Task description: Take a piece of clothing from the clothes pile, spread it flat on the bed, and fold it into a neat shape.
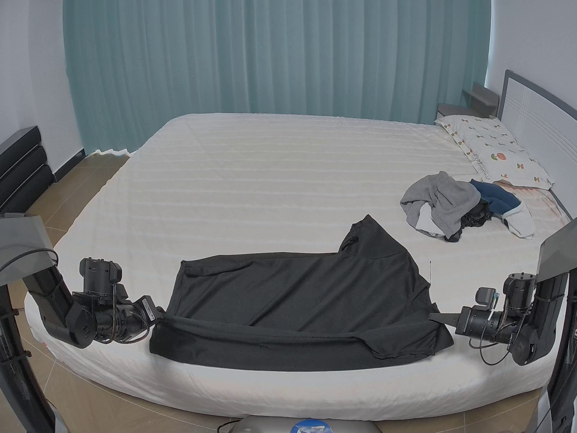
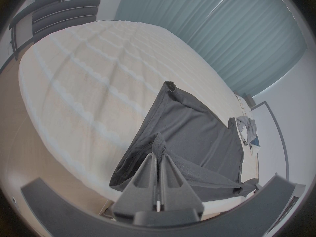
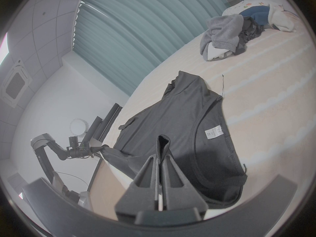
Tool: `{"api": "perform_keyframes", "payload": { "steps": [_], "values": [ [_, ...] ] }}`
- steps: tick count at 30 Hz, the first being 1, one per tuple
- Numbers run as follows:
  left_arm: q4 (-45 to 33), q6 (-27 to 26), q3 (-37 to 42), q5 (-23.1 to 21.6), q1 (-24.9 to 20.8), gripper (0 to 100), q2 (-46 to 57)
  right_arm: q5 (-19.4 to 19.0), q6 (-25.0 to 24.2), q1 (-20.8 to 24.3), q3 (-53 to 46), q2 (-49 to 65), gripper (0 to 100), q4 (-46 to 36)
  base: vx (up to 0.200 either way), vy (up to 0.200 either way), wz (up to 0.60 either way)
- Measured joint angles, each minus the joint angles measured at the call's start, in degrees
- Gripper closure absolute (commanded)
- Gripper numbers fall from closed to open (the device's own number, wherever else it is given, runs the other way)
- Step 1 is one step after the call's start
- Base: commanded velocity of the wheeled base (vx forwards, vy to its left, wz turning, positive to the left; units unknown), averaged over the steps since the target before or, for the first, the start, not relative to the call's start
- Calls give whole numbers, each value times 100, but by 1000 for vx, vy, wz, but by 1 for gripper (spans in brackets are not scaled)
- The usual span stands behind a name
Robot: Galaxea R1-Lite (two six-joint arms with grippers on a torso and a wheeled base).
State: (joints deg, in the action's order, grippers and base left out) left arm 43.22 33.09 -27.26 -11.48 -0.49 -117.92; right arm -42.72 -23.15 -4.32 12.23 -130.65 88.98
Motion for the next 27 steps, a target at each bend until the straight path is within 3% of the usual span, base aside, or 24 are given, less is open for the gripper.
{"api": "perform_keyframes", "payload": {
  "steps": [6, 17, 27],
  "values": [
    [-488, -121, -74, -4, 30, 100, 297, -211, -9, -172, -132, 276, 100, 2, 0, 0, 0],
    [-652, -62, -483, 22, 33, 100, 9, -149, 16, -174, 130, -34, 100, 0, 0, 0, 0],
    [-630, 169, -844, 234, 13, 100, -529, 344, -5, -94, 673, -657, 100, 0, 0, 0, 0]
  ]
}}
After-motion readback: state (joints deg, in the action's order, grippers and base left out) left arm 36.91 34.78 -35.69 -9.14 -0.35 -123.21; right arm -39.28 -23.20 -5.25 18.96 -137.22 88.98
